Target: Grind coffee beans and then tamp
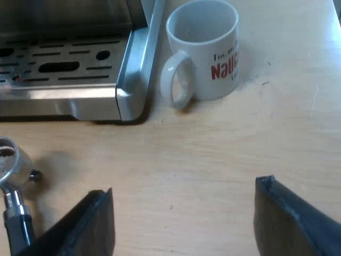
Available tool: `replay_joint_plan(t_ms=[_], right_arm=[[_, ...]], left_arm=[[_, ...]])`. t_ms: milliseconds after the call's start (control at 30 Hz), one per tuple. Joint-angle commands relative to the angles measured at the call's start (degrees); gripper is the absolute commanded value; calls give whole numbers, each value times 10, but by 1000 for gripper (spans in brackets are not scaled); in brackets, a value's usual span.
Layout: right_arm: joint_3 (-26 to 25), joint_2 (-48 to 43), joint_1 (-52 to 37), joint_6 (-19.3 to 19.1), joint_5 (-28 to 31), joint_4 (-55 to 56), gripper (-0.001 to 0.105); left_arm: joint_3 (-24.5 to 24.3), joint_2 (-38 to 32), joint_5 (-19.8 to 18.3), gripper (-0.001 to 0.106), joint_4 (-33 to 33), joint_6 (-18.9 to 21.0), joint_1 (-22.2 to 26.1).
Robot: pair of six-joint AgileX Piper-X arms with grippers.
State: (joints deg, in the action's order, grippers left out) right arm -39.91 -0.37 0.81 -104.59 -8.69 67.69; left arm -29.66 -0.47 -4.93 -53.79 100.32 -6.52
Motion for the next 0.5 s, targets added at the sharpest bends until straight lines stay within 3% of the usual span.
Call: replay_joint_plan(t_ms=[33, 500], right_arm=[[10, -27, 0, -7, -6, -12, 59], [71, -27, 0, 8, -25, -23, 59]], left_arm=[[10, -25, 0, 32, 1, 2, 1], [23, -25, 0, 32, -3, 2, 1]])
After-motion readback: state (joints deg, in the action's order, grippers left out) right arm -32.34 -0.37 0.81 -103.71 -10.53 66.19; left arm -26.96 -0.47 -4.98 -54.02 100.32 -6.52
